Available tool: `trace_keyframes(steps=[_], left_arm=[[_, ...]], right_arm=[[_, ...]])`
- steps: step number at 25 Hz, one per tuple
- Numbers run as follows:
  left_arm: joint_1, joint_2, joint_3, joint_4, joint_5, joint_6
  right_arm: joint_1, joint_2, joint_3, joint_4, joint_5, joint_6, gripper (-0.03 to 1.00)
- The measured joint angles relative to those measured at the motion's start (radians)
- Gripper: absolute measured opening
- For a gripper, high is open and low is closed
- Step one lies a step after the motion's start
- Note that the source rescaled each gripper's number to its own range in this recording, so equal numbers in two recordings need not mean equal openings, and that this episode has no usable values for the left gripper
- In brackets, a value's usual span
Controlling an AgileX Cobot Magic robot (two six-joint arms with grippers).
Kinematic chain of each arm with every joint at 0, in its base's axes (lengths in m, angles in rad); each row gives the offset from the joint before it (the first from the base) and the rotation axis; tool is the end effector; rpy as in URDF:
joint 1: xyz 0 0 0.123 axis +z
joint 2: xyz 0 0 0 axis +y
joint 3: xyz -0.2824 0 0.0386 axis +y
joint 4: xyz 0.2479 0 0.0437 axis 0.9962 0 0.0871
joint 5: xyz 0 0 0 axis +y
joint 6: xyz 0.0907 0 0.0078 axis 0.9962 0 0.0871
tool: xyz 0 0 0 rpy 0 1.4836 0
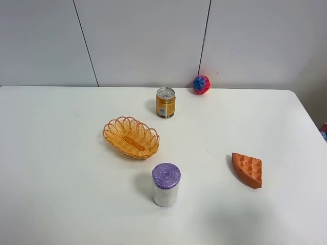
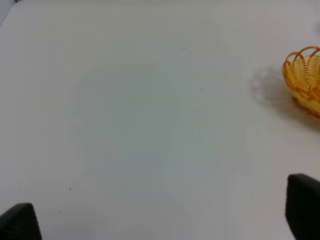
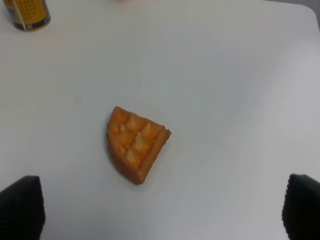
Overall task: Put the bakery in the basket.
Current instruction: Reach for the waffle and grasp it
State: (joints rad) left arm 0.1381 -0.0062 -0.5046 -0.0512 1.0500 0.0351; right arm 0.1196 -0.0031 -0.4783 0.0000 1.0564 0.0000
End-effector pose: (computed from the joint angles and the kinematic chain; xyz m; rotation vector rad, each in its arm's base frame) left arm -0.0053 -0.0048 0.2794 -0.1017 2.0195 0.0487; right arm -0.0027 -0.0003 0.2715 -0.1231 2.0557 0.0740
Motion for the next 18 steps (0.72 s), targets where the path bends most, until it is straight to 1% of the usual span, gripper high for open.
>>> trace_keyframes(steps=[15,18], left_arm=[[0.0,0.0,0.0,0.0,0.0,-0.001],[0.0,0.0,0.0,0.0,0.0,-0.001]], right_arm=[[0.0,0.001,0.0,0.0,0.0,0.0,0.95],[0.001,0.079,-0.028,0.012,-0.028,0.0,0.95]])
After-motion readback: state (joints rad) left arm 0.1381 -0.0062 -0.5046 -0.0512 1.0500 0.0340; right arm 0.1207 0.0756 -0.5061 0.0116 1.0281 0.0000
